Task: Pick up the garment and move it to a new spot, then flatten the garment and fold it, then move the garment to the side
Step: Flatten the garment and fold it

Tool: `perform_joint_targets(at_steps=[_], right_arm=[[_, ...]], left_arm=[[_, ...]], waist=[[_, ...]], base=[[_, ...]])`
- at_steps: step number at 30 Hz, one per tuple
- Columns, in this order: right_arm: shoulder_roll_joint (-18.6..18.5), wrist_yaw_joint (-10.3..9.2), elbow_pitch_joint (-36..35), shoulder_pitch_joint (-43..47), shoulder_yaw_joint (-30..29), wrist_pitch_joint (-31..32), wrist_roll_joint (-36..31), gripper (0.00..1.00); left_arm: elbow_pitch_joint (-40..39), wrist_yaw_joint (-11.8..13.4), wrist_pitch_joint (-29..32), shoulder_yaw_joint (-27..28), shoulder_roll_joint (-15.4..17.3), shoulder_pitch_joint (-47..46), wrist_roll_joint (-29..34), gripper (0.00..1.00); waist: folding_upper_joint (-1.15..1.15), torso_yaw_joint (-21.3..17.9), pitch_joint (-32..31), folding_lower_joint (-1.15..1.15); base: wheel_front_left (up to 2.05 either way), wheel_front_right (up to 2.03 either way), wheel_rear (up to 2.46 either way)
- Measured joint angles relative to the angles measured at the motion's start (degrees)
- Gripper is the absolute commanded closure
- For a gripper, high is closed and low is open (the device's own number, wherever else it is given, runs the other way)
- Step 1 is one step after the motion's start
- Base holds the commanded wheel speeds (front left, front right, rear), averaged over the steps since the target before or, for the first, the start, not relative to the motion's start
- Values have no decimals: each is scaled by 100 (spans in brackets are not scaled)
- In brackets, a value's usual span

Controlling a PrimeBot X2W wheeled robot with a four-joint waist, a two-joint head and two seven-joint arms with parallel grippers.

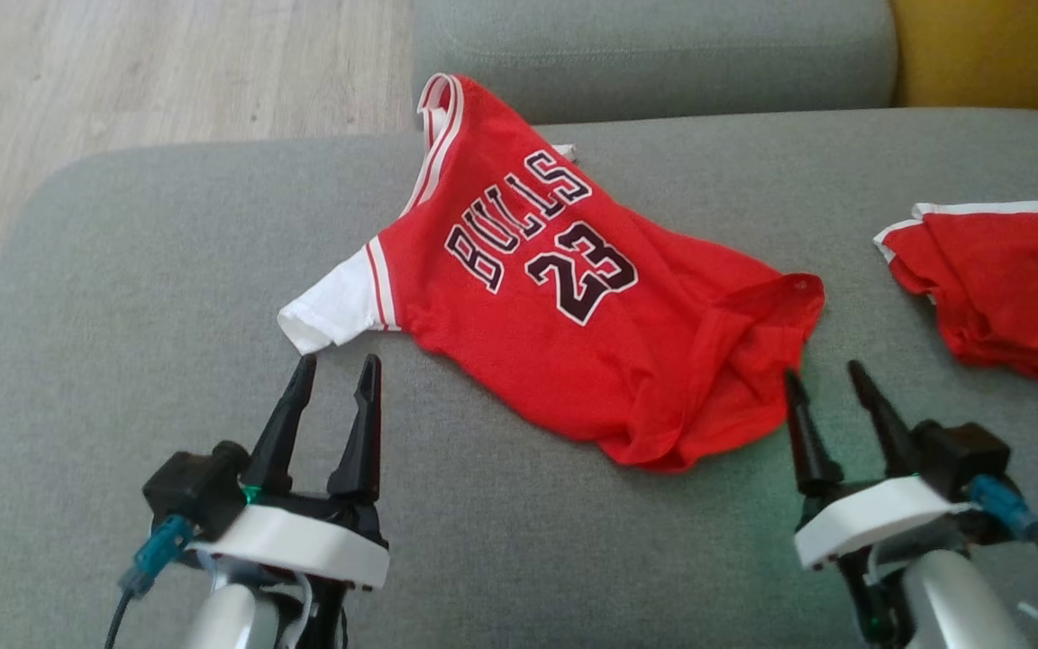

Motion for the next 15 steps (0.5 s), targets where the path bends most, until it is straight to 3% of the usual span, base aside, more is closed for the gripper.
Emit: perform_joint_targets(at_steps=[6,15], right_arm=[[-19,0,-7,-100,-501,450,-232,0],[-471,0,1056,-1234,-1032,931,-494,0]], left_arm=[[0,-29,0,-82,0,-49,51,0],[64,-74,0,-170,-1,-299,103,0]], waist=[[0,119,232,0],[0,450,664,0]], base=[[0,0,0],[0,0,0]])
